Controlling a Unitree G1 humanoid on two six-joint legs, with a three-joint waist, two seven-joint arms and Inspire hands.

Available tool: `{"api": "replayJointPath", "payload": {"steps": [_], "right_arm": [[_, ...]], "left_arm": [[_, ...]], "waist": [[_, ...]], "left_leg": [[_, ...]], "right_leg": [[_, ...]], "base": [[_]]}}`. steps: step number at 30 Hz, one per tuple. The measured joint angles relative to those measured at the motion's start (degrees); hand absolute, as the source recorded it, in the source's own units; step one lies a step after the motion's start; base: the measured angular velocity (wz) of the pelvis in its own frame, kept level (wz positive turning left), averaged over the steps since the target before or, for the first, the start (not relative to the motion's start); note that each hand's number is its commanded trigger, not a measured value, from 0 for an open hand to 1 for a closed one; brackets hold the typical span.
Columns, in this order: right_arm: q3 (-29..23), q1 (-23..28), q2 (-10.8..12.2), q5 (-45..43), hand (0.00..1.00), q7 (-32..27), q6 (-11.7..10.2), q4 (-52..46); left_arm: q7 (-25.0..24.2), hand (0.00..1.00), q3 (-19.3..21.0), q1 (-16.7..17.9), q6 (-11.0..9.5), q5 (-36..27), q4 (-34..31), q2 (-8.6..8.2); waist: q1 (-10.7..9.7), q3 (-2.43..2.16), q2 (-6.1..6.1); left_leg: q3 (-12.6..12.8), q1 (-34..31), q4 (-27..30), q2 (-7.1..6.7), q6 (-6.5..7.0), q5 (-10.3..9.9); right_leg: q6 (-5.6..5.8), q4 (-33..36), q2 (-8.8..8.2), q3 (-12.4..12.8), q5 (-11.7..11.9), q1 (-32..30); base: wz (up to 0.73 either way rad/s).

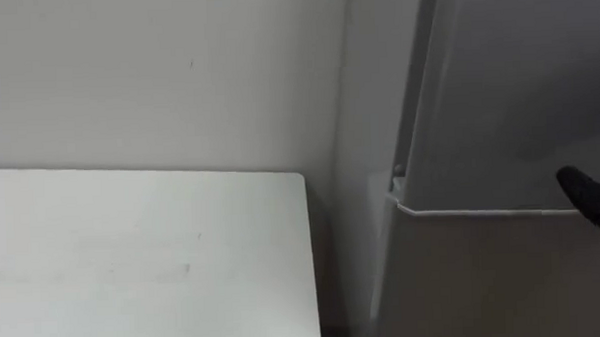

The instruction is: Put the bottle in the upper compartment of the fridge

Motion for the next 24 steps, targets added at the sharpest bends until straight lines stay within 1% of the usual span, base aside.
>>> {"api": "replayJointPath", "payload": {"steps": [4,5,7,9,12,16,18,21,23,24], "right_arm": [[-0.01,-0.5,0.01,0.06,0.0,2.46,-0.18,0.0],[0.0,-0.89,0.02,0.2,0.0,3.2,-0.23,0.0],[0.43,-1.25,0.02,0.3,0.0,4.51,-1.11,0.0],[1.53,-1.33,0.02,0.38,0.0,5.88,-2.43,-0.01],[1.81,-1.65,0.07,0.75,0.0,7.0,-3.17,0.07],[2.01,-2.34,0.09,1.43,0.0,8.35,-3.24,0.25],[2.04,-2.38,0.09,1.99,0.0,8.51,-3.26,0.5],[2.04,-2.4,0.1,2.2,0.0,8.43,-3.3,1.13],[2.04,-2.37,0.1,1.91,0.0,7.86,-3.33,1.5],[2.04,-2.37,0.1,1.81,0.0,7.47,-3.33,1.59]], "left_arm": [[-0.09,0.0,-0.11,0.05,0.17,0.04,0.64,-0.19],[-0.09,0.0,-0.13,0.01,0.17,0.1,0.62,-0.23],[-0.09,0.0,-0.13,-0.16,0.18,0.94,0.57,-0.23],[-0.09,0.0,-0.13,-0.33,0.17,2.41,0.57,-0.24],[-0.09,0.0,-0.13,-0.31,0.22,2.88,0.57,-0.59],[-0.08,0.0,-0.14,-0.25,0.31,2.87,0.45,-0.75],[-0.08,0.0,-0.16,0.03,0.74,2.88,-0.28,-0.88],[-0.07,0.0,-0.17,0.17,0.9,2.86,-1.69,-0.95],[-0.08,0.0,-0.16,0.18,1.18,2.89,-2.52,-0.95],[-0.08,0.0,-0.16,0.31,1.26,2.9,-3.26,-0.95]], "waist": [[-0.02,0.07,-0.06],[-0.02,0.08,0.09],[-0.01,0.1,0.42],[0.01,0.06,0.83],[0.11,-0.05,1.35],[0.1,-0.04,1.77],[0.11,-0.01,1.72],[0.51,0.16,1.37],[0.97,0.44,1.19],[1.23,0.39,1.12]], "left_leg": [[-0.05,0.0,-0.05,0.09,-0.03,-0.02],[-0.07,-0.02,-0.03,0.11,-0.03,-0.02],[-0.16,-0.02,-0.02,0.13,-0.04,-0.02],[-0.32,0.03,-0.03,0.13,-0.04,-0.02],[-0.32,0.16,-0.03,0.14,-0.04,-0.02],[-0.54,0.16,-0.12,0.14,-0.04,-0.02],[-0.68,0.16,-0.1,0.15,-0.05,-0.02],[-0.85,0.1,-0.21,0.18,-0.05,-0.02],[-0.85,0.18,-0.19,0.18,-0.05,-0.02],[-0.85,0.16,-0.15,0.19,-0.04,-0.02]], "right_leg": [[-0.02,-0.05,0.09,-0.01,0.01,0.05],[-0.04,-0.05,0.11,-0.02,0.02,0.03],[-0.08,-0.03,0.14,-0.03,0.05,0.06],[-0.1,0.06,0.15,-0.06,0.06,0.28],[-0.18,0.08,0.16,-0.05,0.14,0.67],[-0.18,0.08,0.15,-0.42,0.14,1.0],[-0.19,0.08,0.16,-0.54,0.15,0.95],[-0.28,0.08,0.18,-0.76,0.21,1.27],[-0.3,0.09,0.19,-0.77,0.23,1.35],[-0.33,0.08,0.19,-0.79,0.25,1.35]], "base": [[0.0],[0.0],[0.0],[0.02],[0.0],[0.03],[0.02],[0.0],[0.0],[0.0]]}}
